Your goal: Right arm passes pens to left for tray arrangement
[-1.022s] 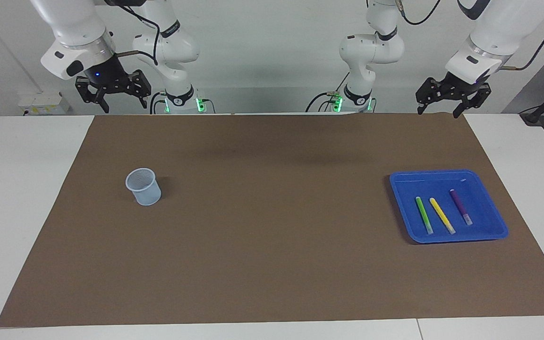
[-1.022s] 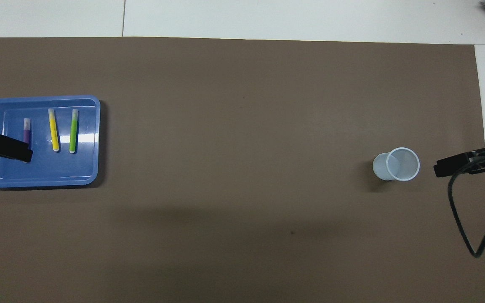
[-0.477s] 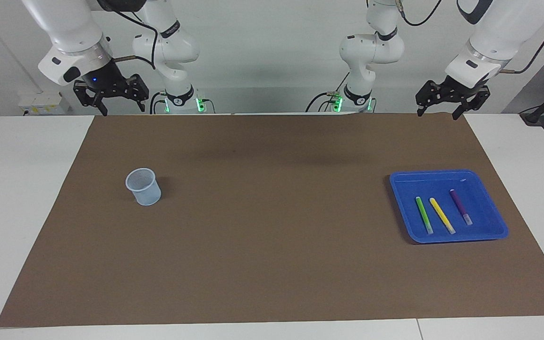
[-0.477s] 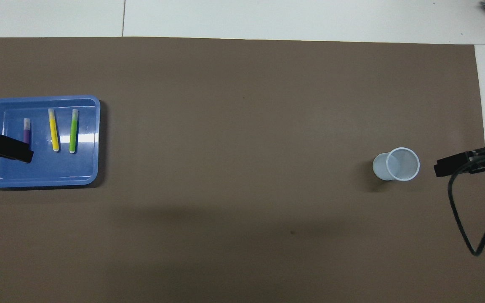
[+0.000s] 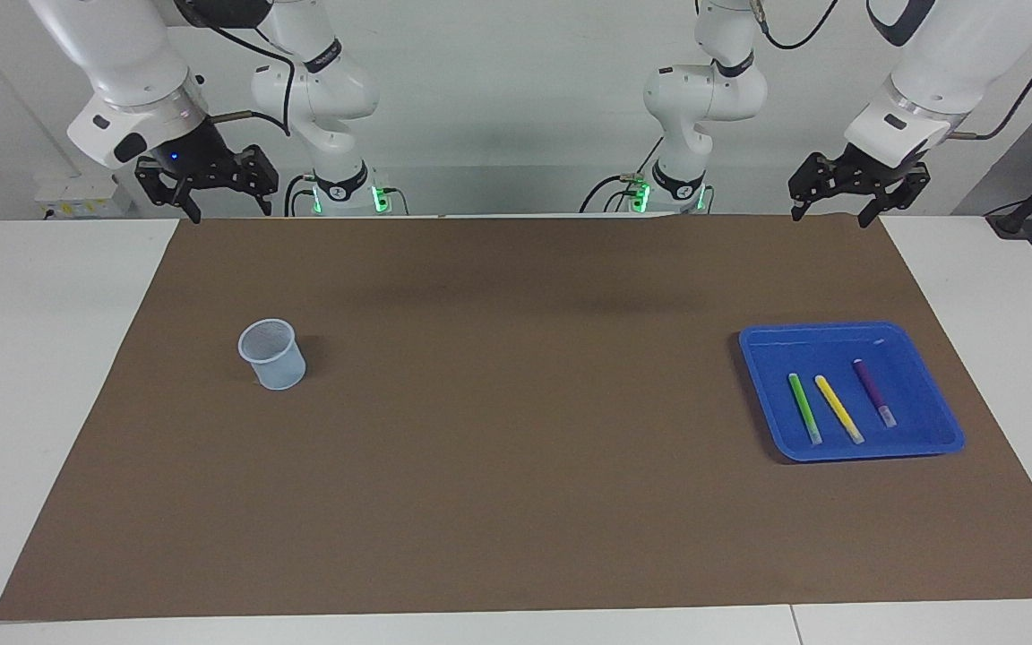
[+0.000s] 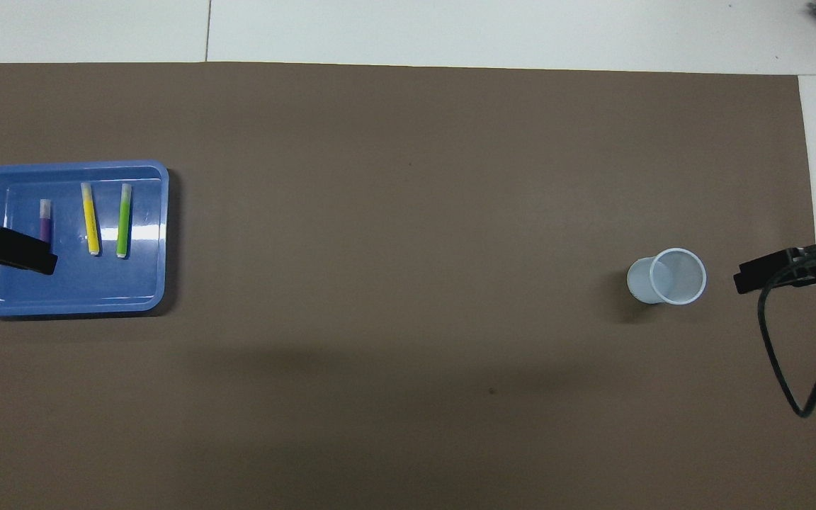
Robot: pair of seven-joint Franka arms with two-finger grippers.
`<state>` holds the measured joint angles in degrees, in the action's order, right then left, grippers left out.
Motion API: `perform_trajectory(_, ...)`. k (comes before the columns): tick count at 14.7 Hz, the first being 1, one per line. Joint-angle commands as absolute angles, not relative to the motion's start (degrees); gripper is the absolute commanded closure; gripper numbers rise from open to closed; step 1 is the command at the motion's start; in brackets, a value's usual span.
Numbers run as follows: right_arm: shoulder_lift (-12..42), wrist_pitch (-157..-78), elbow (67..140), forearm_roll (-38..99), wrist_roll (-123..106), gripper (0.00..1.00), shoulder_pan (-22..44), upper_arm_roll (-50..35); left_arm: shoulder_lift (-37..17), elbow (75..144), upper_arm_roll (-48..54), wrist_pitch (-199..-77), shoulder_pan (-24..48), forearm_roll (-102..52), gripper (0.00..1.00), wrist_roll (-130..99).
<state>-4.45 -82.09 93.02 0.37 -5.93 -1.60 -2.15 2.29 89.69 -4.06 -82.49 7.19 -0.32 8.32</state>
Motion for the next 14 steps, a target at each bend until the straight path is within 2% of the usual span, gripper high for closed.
perform_trajectory(1, -4.3, -81.8, 92.6, 0.9, -5.4, 0.0, -1.0, -1.5, 2.8, 90.7, -5.0, -83.7, 8.6, 1.1, 0.0, 7.6)
perform_trajectory(5, -2.6, -81.8, 92.6, 0.8, -5.4, 0.0, -1.0, -1.4, 2.8, 90.6, -5.0, -83.7, 8.6, 1.1, 0.0, 7.6)
perform_trajectory(14, -2.5, -81.7, 92.4, 0.8, -5.4, 0.0, -1.0, -1.4, 2.9, 90.6, -5.1, -83.7, 8.5, 1.1, 0.0, 7.7)
